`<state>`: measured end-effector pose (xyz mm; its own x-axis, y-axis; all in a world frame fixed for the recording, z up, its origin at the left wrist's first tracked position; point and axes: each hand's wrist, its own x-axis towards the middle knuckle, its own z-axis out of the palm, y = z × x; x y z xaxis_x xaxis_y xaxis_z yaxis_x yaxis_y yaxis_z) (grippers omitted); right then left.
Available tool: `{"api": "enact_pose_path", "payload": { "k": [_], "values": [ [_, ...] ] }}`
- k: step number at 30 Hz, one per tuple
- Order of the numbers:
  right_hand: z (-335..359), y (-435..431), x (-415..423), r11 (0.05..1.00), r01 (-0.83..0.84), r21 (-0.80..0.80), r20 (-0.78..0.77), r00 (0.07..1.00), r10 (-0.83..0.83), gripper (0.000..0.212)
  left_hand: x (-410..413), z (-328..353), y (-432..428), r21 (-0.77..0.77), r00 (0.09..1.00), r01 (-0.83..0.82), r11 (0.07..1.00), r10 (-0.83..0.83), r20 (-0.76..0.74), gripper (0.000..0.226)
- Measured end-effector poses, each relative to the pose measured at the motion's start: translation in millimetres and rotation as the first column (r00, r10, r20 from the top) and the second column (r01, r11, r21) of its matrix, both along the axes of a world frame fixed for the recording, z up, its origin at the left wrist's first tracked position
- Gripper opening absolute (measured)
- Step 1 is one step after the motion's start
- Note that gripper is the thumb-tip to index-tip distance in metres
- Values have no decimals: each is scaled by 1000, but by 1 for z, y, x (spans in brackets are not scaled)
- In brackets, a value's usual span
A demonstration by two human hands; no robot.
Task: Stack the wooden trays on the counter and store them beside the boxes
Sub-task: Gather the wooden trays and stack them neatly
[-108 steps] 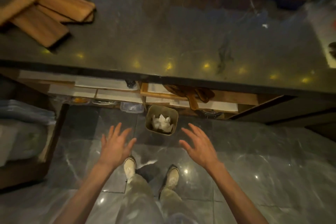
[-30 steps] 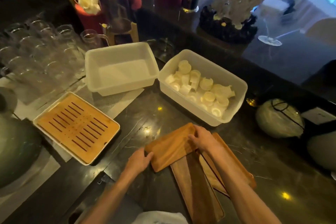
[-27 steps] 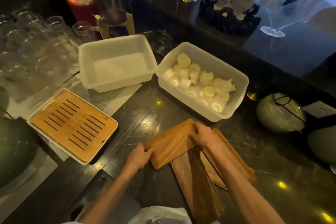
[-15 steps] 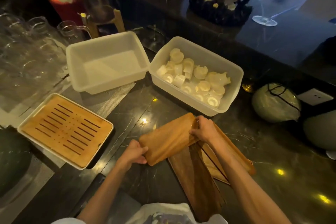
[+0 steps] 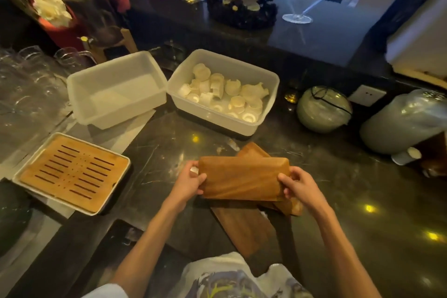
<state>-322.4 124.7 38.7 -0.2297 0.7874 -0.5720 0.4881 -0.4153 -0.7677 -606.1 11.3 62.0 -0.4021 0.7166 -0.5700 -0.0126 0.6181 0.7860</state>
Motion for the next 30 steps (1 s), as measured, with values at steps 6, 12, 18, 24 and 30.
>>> {"api": "enact_pose_path", "payload": {
  "k": [6, 12, 18, 24, 30],
  "values": [
    [18, -33, 127, 963, 208, 172, -280, 947, -155, 18, 110, 6, 11, 214, 922, -206, 955, 117, 368, 36],
    [9, -60, 239, 893, 232, 386, -255, 957, -138, 36, 203, -14, 27, 177, 874, -109, 978, 10, 485, 50],
    [-10, -94, 321, 811, 529, 250, -306, 838, -452, 31, 284, -33, 30, 127, 873, 134, 983, -178, 453, 60],
    [-28, -115, 359, 808, 571, 145, -236, 813, -532, 56, 342, -38, 20, 91, 933, 297, 951, -309, 184, 61],
    [-33, -113, 380, 780, 613, 126, -224, 784, -579, 47, 365, -47, 19, 74, 905, 418, 906, -422, 48, 56]
  ]
}}
